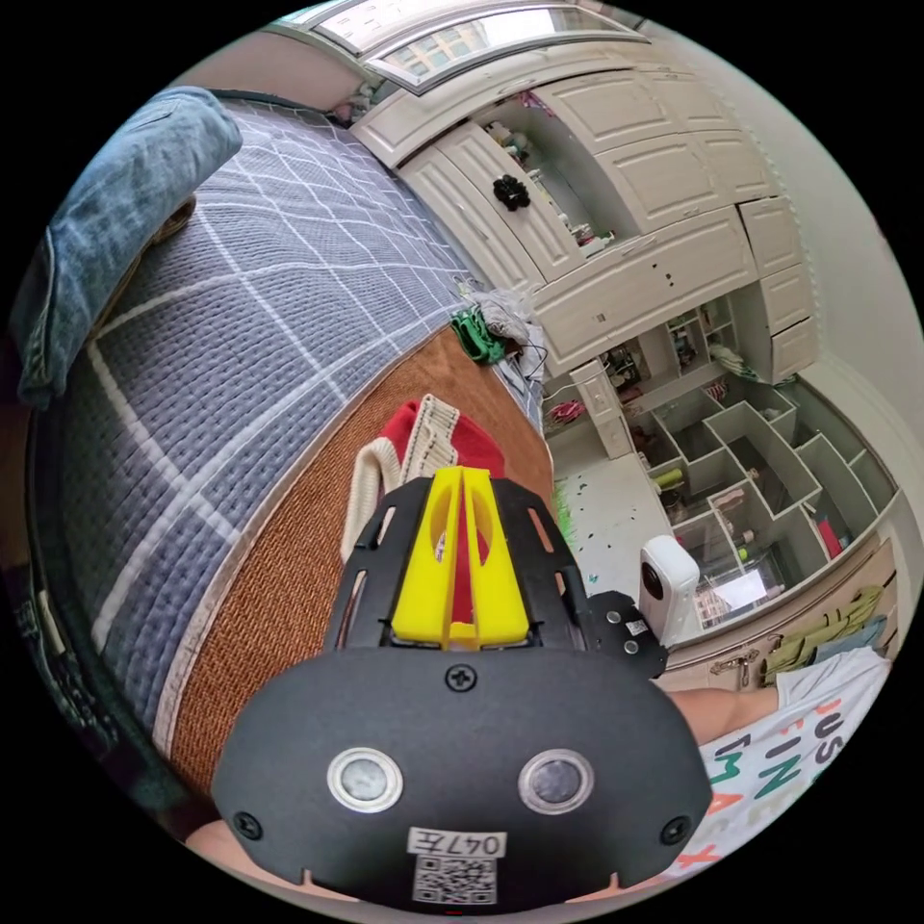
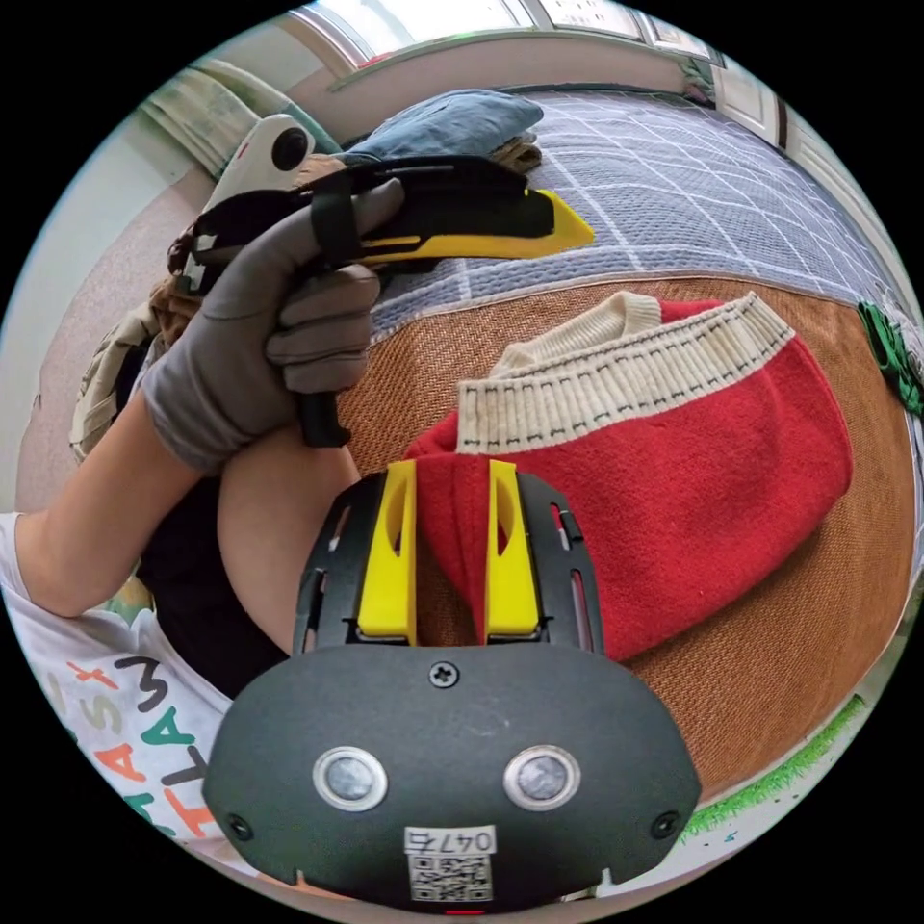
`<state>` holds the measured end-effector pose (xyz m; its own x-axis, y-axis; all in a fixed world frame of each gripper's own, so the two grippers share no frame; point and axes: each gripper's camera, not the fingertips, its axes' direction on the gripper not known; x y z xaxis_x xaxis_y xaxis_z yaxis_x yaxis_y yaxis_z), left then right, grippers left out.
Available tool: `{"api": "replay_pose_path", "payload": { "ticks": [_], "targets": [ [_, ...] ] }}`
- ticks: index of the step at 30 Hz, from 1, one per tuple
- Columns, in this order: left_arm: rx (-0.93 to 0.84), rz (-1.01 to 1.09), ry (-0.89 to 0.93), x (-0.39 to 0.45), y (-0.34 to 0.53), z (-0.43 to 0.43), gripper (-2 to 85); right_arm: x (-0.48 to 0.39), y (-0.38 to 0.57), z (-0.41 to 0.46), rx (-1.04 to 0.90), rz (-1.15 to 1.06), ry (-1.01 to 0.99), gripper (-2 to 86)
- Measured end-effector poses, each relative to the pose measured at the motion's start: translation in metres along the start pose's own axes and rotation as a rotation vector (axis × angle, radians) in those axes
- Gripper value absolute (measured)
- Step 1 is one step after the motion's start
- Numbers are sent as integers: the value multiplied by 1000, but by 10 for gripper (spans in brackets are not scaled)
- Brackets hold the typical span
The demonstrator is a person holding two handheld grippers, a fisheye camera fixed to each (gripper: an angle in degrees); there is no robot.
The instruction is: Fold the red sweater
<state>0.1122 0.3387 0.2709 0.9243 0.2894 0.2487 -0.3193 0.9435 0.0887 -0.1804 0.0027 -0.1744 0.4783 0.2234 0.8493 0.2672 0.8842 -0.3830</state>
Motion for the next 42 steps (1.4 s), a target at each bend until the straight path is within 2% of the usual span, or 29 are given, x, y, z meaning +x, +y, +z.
{"api": "replay_pose_path", "payload": {
  "ticks": [12,17,21,34,42],
  "targets": [
    [-52,-37,4,6,15,34,-10,8,-38,-33,-34,91,-3,25],
    [-68,-45,11,6,18,43,-10,-17,-49,-57,19,-6,87,58],
    [-76,-56,12,3,20,46,-10,-25,-58,-28,-110,-70,101,69],
    [-83,-74,26,-9,21,44,-10,17,-6,-25,-42,50,-14,33],
    [-71,-85,32,-20,17,33,-10,23,45,-31,-13,57,43,-6]
  ]
}}
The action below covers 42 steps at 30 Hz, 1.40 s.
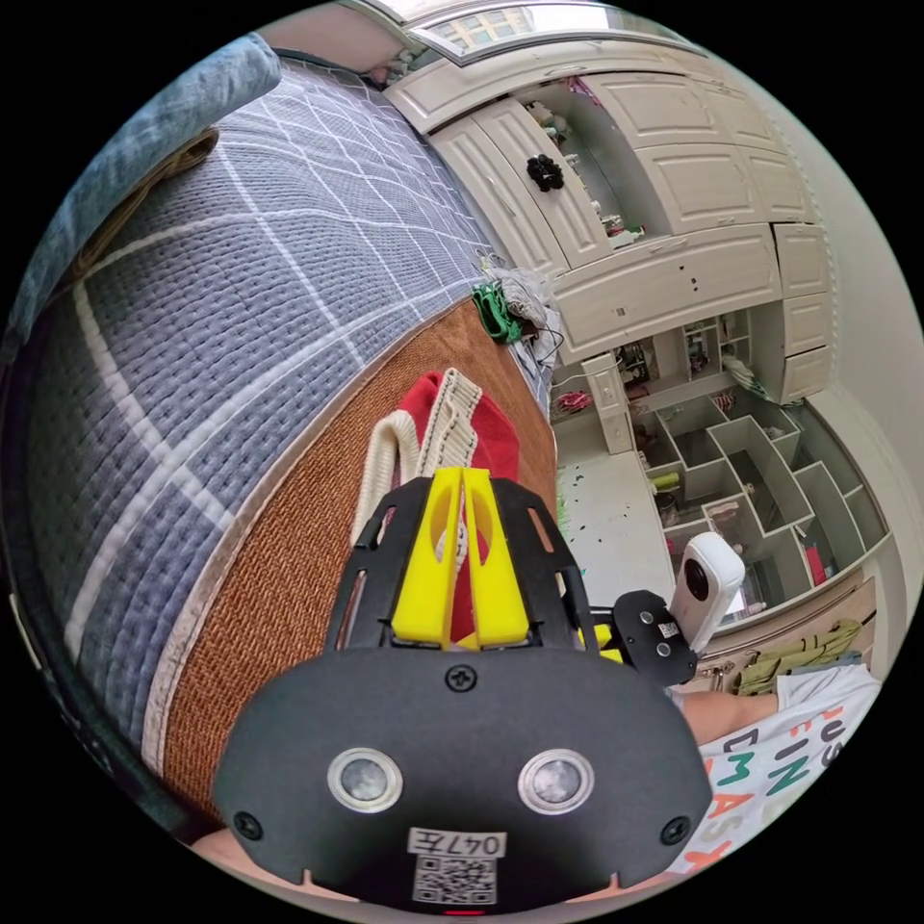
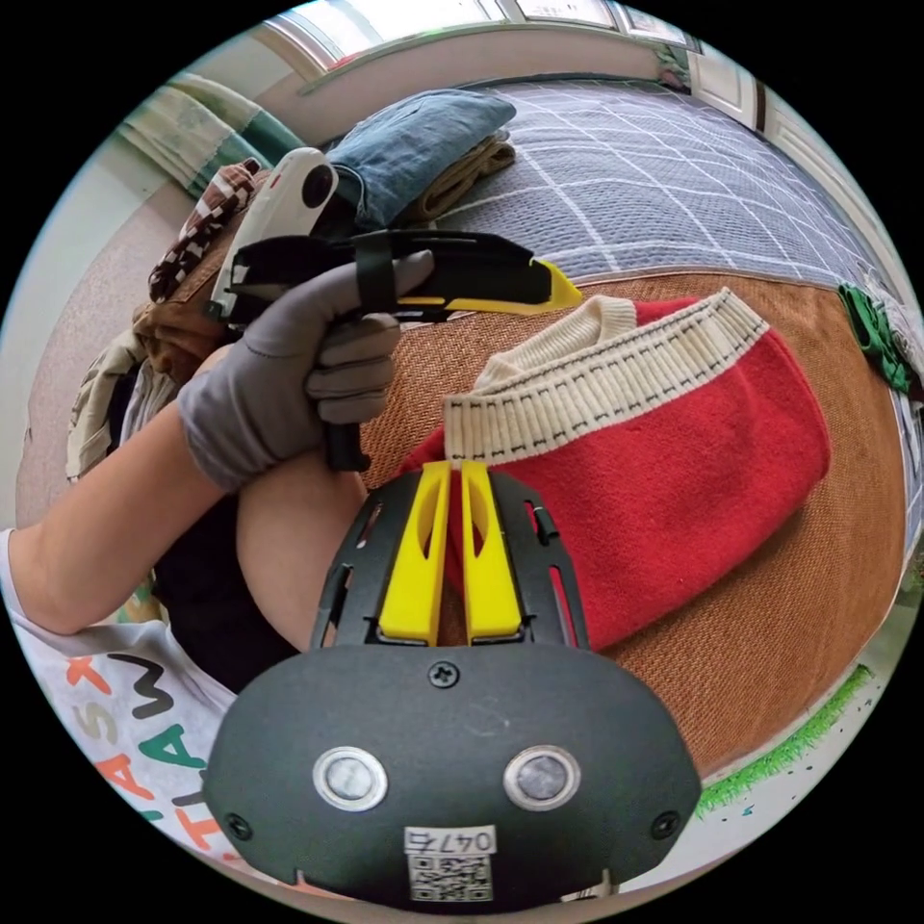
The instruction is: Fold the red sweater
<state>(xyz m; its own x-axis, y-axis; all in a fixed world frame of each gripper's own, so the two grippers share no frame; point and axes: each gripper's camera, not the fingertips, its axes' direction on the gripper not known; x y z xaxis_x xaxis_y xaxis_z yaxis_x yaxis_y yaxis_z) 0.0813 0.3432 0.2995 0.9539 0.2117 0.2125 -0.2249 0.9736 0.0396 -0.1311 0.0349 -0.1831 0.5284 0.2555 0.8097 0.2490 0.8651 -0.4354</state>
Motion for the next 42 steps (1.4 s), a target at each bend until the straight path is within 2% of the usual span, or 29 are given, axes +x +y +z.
{"api": "replay_pose_path", "payload": {
  "ticks": [8,11,15,19,22,25,27,29,31,35,39,42],
  "targets": [
    [24,7,1,-8,-11,-19,-10,8,63,0,49,-18,30,-9],
    [78,-18,18,-21,-20,-36,-10,24,102,-14,135,23,44,-9],
    [148,-52,28,-37,-31,-56,-10,83,201,-58,360,248,6,-10],
    [173,-71,21,-39,-52,-68,-10,143,348,-101,504,517,133,-12],
    [131,-34,-5,-22,-76,-63,-10,174,458,-106,463,746,249,-11],
    [5,12,-106,0,-98,-43,-10,188,545,-93,381,903,251,-5],
    [-42,42,-171,13,-107,-36,-10,181,573,-90,426,891,234,11],
    [-42,78,-222,24,-115,-38,-10,179,574,-83,451,817,174,49],
    [-42,74,-218,22,-124,-39,-10,188,547,-64,387,703,103,79],
    [-62,37,-169,8,-143,-39,-10,211,507,-26,319,652,32,85],
    [-81,36,-191,6,-157,-39,-10,241,475,17,223,669,-78,68],
    [-81,26,-198,6,-170,-42,-10,240,465,17,170,630,-22,9]
  ]
}}
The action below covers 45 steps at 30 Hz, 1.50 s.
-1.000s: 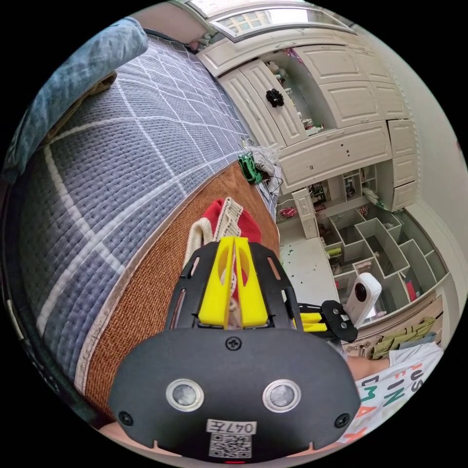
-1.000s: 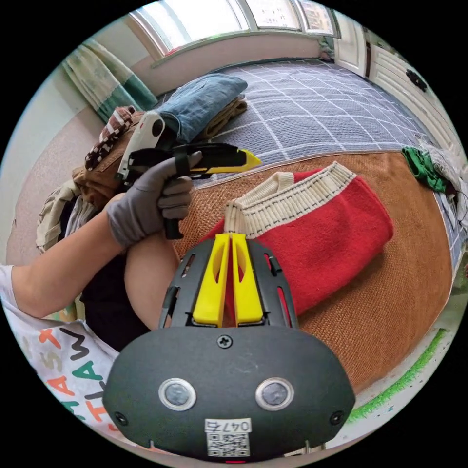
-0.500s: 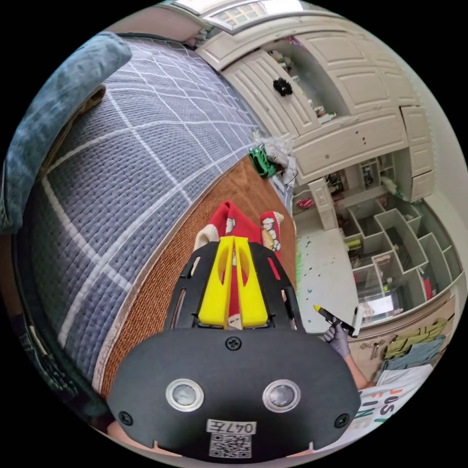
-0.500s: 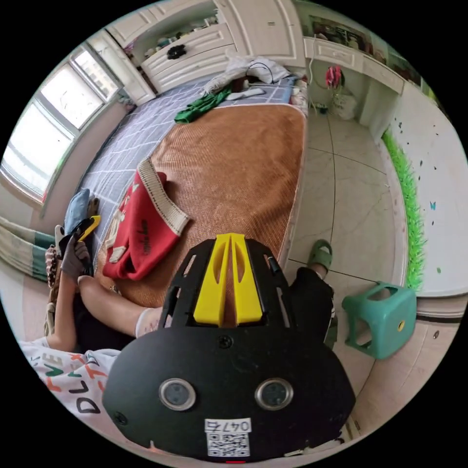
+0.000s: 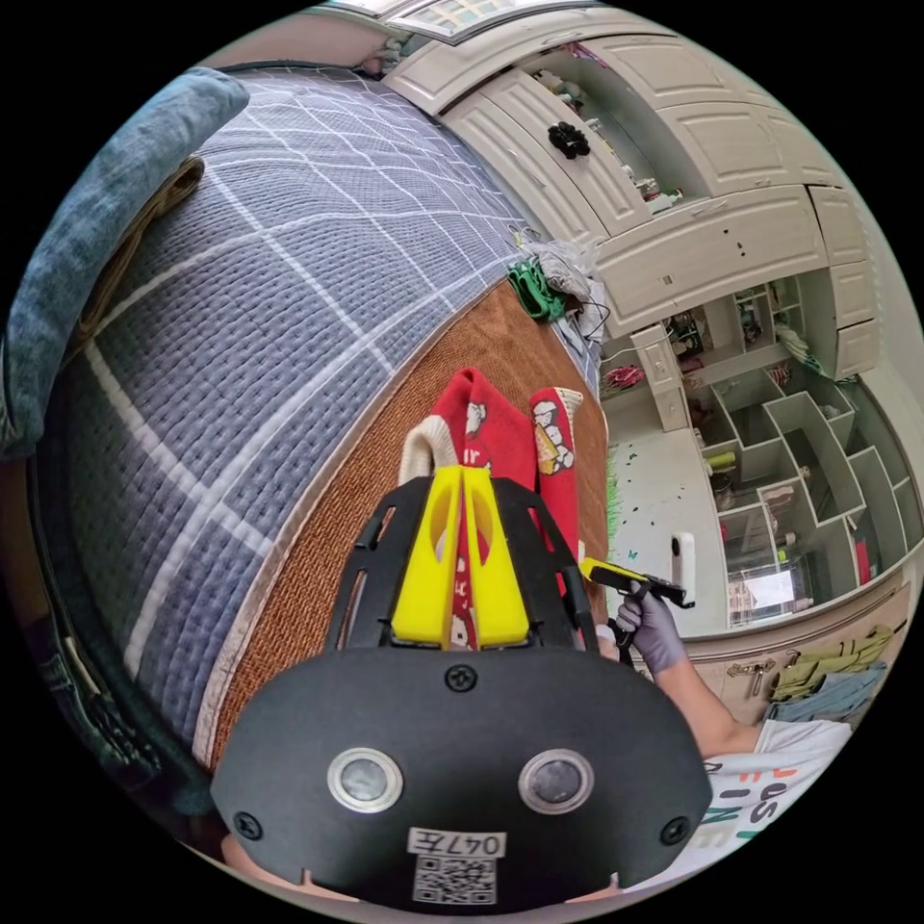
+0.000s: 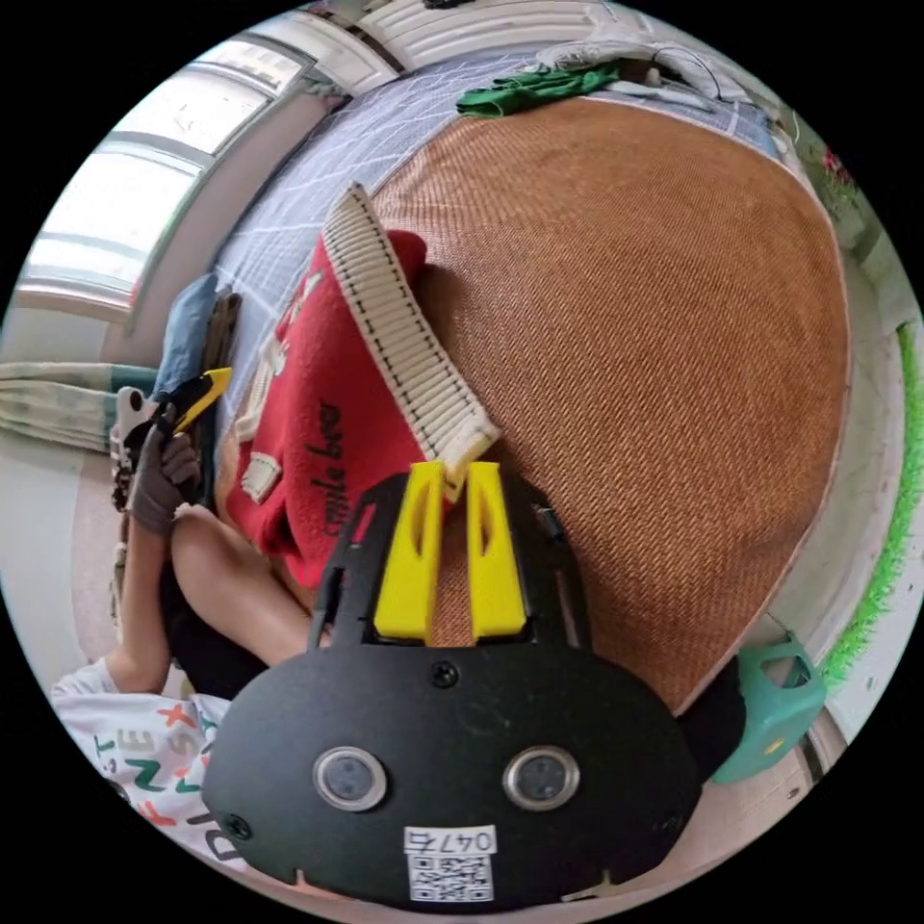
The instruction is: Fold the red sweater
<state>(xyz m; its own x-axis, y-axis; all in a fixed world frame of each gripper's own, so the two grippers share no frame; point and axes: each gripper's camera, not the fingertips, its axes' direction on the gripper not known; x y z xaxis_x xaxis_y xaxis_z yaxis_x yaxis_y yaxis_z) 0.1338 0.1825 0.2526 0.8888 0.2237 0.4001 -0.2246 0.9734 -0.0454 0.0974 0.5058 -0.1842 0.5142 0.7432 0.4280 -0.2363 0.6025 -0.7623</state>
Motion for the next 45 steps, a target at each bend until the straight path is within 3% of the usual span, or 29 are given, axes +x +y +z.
{"api": "replay_pose_path", "payload": {
  "ticks": [7,13,22,32,35,39,45],
  "targets": [
    [-11,21,-30,15,-35,-4,-10,28,62,-90,129,56,212,-4],
    [-103,144,-54,64,-70,24,-4,55,121,-94,29,177,380,43],
    [-253,263,-201,117,-141,99,56,38,115,-121,128,201,234,57],
    [-315,304,-96,122,-151,118,38,-14,80,-119,129,178,217,31],
    [-305,321,-125,141,-141,101,28,-54,52,-127,173,69,184,31],
    [-302,370,-264,162,-122,88,21,-147,-10,-117,141,-263,103,38],
    [-107,386,-361,165,-103,40,15,-287,-102,-74,18,-657,76,44]
  ]
}}
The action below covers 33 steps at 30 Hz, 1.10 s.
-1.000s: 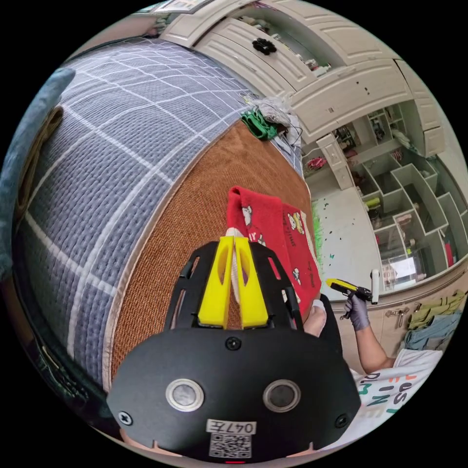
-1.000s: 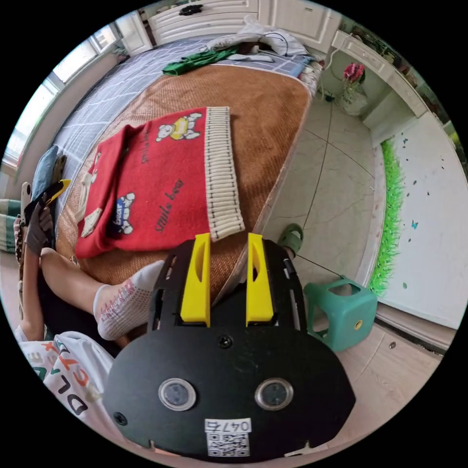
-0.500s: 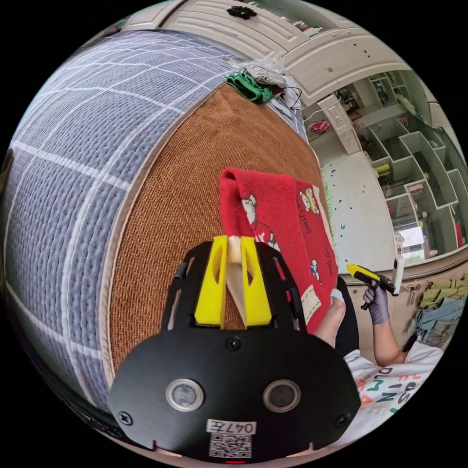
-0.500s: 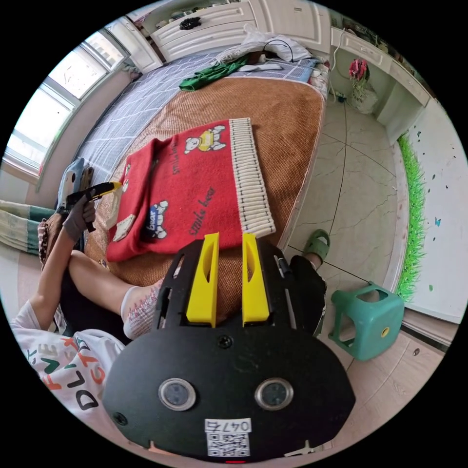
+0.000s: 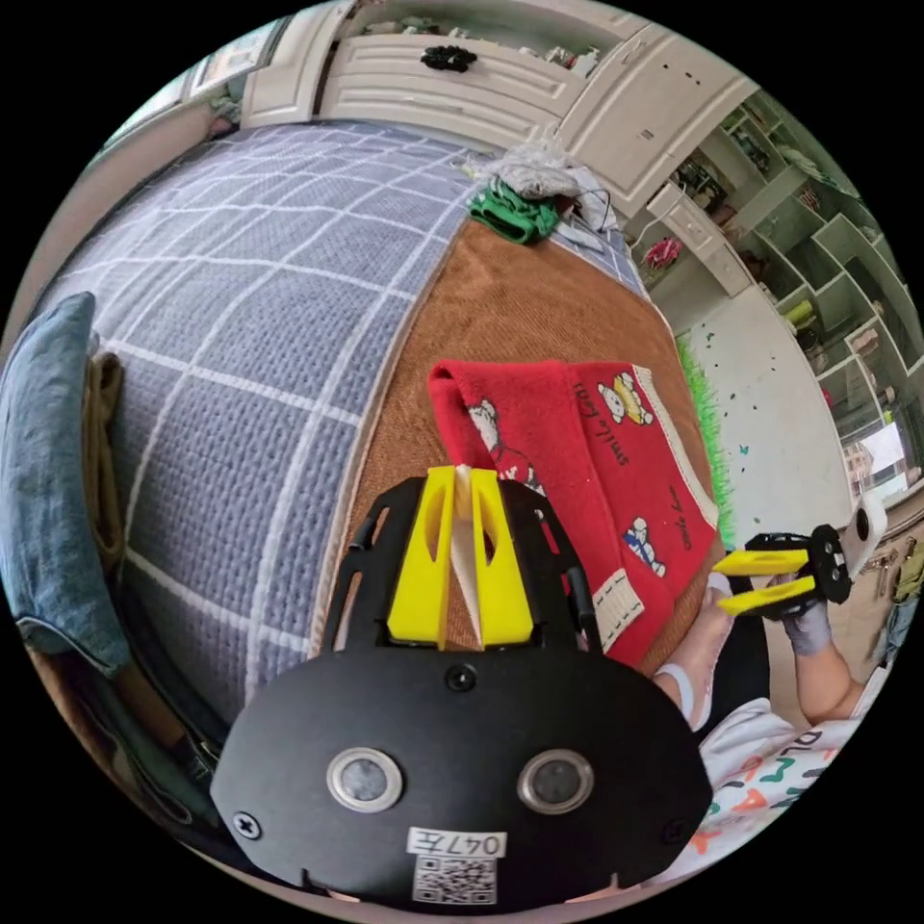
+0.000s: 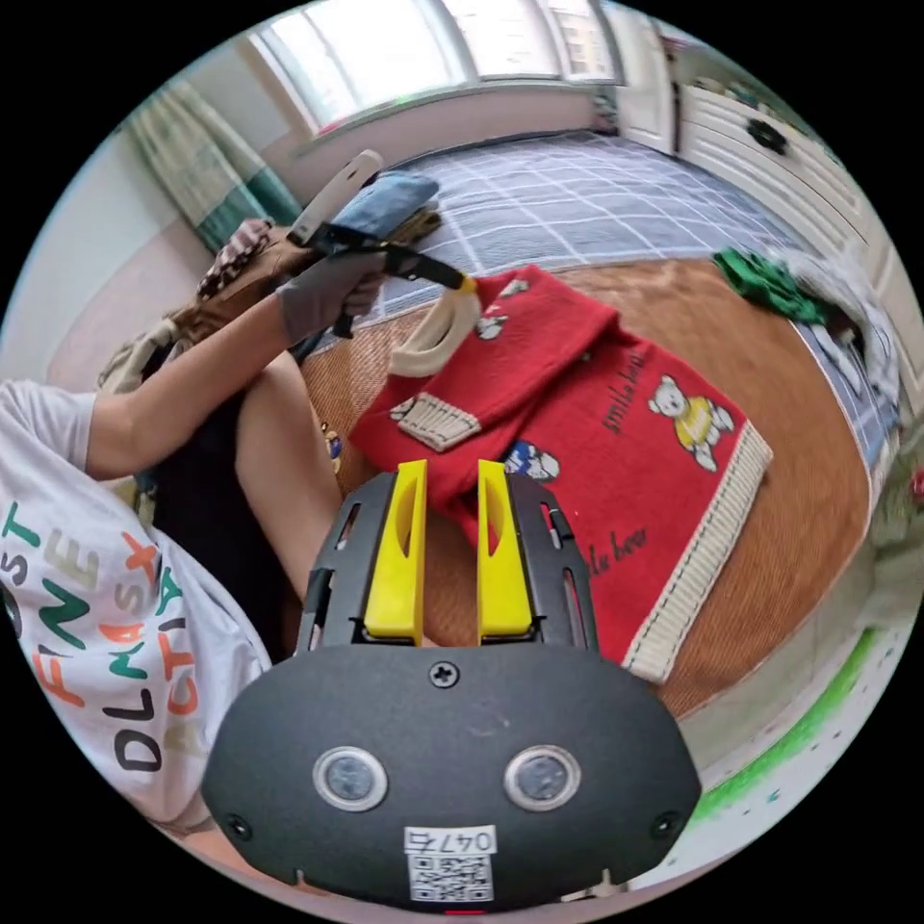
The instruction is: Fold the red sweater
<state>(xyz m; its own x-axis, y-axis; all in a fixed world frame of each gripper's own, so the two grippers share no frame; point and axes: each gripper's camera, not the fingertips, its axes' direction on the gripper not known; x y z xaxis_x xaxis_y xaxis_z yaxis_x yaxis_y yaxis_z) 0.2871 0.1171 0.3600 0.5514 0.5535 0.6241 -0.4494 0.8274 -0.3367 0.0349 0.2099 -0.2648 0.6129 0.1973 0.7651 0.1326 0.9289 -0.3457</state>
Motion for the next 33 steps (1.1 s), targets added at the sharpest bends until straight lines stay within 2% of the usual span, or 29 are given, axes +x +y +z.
{"api": "replay_pose_path", "payload": {
  "ticks": [10,12,15,16,21,24,27,30,32,33],
  "targets": [
    [282,103,-161,30,43,-29,39,-50,-194,42,-112,-314,125,50],
    [282,104,-187,28,51,-19,44,-51,-220,51,-125,-328,141,48],
    [147,-13,-194,-6,62,22,50,-49,-263,62,-128,-333,127,48],
    [137,-63,-182,-23,72,26,52,-50,-278,67,-136,-350,113,49],
    [319,-204,-65,-80,127,-20,56,-71,-321,100,-258,-514,136,48],
    [312,-264,-2,-111,154,-11,59,-77,-338,105,-262,-573,183,17],
    [288,-332,92,-137,175,19,66,-70,-365,96,-274,-599,115,-2],
    [260,-321,202,-147,184,49,72,-36,-408,77,-304,-616,-11,-4],
    [248,-303,194,-144,190,67,75,8,-445,61,-289,-561,36,-3],
    [245,-298,186,-143,191,71,76,53,-473,48,-235,-430,137,0]
  ]
}}
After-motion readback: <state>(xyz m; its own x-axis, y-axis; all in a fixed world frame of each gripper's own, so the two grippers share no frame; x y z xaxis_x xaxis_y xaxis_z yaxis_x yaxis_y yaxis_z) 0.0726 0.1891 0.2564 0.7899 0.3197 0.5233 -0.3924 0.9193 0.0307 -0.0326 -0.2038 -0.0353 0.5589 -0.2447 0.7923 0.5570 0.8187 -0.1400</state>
